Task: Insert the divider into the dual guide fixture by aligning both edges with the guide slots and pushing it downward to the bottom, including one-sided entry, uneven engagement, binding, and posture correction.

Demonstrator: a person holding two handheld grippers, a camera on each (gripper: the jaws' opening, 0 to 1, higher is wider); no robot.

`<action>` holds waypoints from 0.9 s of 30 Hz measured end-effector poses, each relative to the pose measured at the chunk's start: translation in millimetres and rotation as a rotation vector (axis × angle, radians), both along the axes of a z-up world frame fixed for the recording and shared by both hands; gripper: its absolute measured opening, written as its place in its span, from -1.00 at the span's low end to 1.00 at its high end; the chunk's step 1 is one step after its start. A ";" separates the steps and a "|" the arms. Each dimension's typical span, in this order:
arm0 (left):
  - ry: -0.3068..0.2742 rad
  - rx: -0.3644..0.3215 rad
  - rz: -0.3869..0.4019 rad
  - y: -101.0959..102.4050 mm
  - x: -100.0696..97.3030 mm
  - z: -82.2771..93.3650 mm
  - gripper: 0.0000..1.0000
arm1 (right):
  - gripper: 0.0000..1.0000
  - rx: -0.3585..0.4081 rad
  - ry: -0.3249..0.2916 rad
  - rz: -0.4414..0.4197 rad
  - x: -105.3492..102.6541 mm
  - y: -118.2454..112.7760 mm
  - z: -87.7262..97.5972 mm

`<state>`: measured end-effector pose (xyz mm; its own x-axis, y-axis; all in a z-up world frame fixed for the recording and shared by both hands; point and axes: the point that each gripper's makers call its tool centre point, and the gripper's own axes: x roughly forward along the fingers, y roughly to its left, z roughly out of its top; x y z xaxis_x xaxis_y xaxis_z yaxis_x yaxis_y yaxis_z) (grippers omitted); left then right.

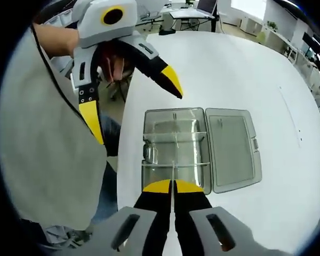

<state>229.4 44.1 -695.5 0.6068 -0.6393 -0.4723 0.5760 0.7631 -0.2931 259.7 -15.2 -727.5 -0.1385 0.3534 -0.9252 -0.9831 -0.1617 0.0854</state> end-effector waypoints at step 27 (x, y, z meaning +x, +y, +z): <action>0.019 -0.010 0.018 6.3 2.5 -9.2 0.39 | -1.00 0.005 0.016 -0.019 1.0 0.5 -9.6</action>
